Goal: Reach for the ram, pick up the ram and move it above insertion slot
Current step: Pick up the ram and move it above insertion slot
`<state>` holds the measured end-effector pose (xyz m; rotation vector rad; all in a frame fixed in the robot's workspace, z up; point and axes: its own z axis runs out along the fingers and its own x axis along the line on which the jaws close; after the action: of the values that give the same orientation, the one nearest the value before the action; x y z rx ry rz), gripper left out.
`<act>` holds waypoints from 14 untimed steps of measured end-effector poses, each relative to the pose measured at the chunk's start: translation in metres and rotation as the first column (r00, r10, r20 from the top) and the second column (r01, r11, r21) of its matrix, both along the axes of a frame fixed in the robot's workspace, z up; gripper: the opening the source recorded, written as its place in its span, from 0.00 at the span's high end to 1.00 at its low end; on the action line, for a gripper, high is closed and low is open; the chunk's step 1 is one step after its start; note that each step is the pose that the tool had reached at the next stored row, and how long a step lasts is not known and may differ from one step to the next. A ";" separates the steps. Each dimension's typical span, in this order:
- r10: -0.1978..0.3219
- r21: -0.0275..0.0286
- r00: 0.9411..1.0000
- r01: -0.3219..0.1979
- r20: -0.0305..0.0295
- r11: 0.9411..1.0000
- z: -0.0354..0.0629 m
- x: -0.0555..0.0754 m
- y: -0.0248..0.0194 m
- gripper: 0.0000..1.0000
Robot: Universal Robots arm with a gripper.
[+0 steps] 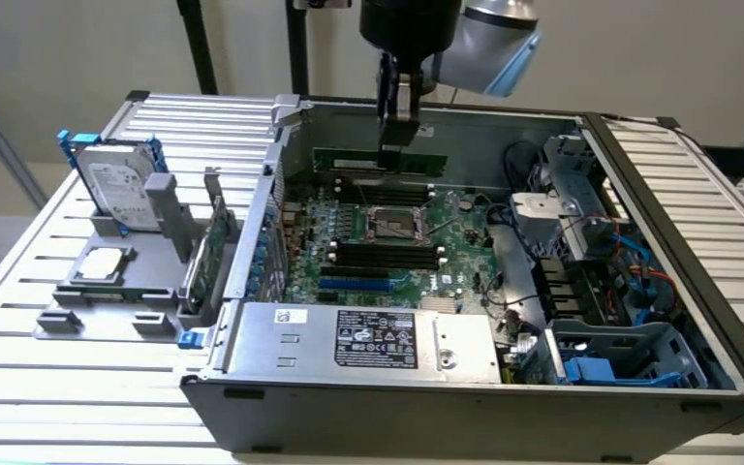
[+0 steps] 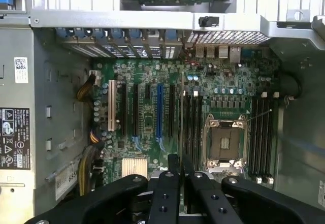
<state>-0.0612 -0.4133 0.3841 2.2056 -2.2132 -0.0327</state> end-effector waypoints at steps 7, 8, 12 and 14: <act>-0.004 0.000 1.000 0.004 0.000 1.000 -0.0005 0.007 0.0127 0.87; -0.005 0.000 1.000 0.005 0.000 1.000 -0.0006 0.008 0.0138 0.87; -0.015 0.000 1.000 0.015 0.000 1.000 -0.0007 0.011 0.0171 0.87; -0.019 0.000 1.000 0.019 0.000 1.000 -0.0007 0.012 0.0174 0.87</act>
<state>-0.0491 -0.3960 0.3834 2.1849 -2.2339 -0.0328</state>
